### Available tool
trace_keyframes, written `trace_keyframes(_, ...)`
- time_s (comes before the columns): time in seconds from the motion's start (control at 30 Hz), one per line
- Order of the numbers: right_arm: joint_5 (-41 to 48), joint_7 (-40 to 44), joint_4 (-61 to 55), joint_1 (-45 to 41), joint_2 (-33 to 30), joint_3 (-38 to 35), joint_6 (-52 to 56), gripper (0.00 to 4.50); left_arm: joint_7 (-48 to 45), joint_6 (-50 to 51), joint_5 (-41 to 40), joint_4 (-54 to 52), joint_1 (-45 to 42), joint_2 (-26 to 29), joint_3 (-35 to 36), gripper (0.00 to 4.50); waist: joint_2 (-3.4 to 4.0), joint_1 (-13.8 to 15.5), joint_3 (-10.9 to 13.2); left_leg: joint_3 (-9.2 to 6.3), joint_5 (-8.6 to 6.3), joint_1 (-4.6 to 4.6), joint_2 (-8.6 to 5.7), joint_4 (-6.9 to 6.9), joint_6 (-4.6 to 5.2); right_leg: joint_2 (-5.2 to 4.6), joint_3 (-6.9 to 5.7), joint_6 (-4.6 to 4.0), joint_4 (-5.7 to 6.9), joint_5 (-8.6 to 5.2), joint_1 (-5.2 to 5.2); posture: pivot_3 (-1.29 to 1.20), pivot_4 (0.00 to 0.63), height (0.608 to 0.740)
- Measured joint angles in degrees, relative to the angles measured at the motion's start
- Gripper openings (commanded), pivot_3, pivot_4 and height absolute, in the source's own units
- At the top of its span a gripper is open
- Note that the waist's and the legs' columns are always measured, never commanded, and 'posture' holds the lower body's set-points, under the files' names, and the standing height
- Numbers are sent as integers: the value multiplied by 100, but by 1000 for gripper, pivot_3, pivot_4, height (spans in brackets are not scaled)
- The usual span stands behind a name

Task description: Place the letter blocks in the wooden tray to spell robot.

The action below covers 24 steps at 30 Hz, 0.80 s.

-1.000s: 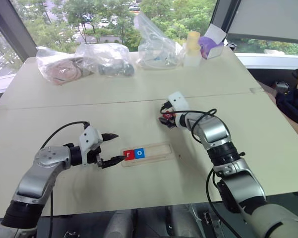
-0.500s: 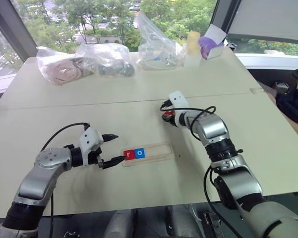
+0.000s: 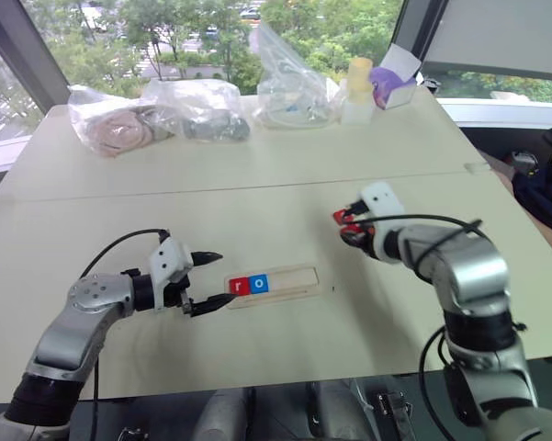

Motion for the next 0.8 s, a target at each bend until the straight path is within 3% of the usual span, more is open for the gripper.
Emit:
trace_keyframes(0.23,445,-320,-460,847,147,-491,113,1165,-263,0,-193,2,-214,-6,-23,4500,0,-7,0,8,1,2,-2,9,1,0,3,2,-1,1,6,0,150,740)
trace_keyframes(0.43,831,-551,-491,863,196,-517,113,4125,-338,0,-189,46,-404,-5,-83,4500,-2,6,0,7,1,2,-3,8,1,2,2,3,-3,0,9,0,150,740)
trace_keyframes(0.47,898,-555,-491,855,167,-519,113,4445,-338,0,-189,48,-406,-6,-84,4500,-2,7,0,7,1,2,-3,9,1,3,2,3,-3,0,9,0,150,740)
trace_keyframes(0.5,980,-523,-491,846,78,-508,113,4445,-337,0,-189,50,-408,-6,-87,4500,-1,7,0,7,1,2,-4,9,1,3,2,3,-3,0,10,0,150,740)
trace_keyframes(0.57,1192,-188,-490,774,-633,-395,57,4445,-335,0,-188,58,-425,-4,-88,4500,5,21,5,9,1,0,-8,11,2,0,0,4,-5,0,11,0,150,740)
trace_keyframes(0.6,1294,236,-490,725,-1372,-276,-287,4445,-335,0,-187,75,-431,-3,-87,4500,5,28,6,9,1,-1,-9,13,3,0,-2,6,-7,-1,14,0,150,740)
trace_keyframes(0.67,1356,694,-482,695,-1919,-190,-814,4445,-336,0,-185,103,-444,-2,-89,4500,-1,18,7,8,0,1,-6,10,4,2,-9,9,-12,-3,20,0,150,740)
trace_keyframes(0.8,1049,2241,102,881,-3047,379,-3324,4445,-341,-18,-181,145,-540,-4,-103,4500,-5,-7,9,10,-1,7,-2,9,5,5,-12,13,-13,-6,27,0,150,740)
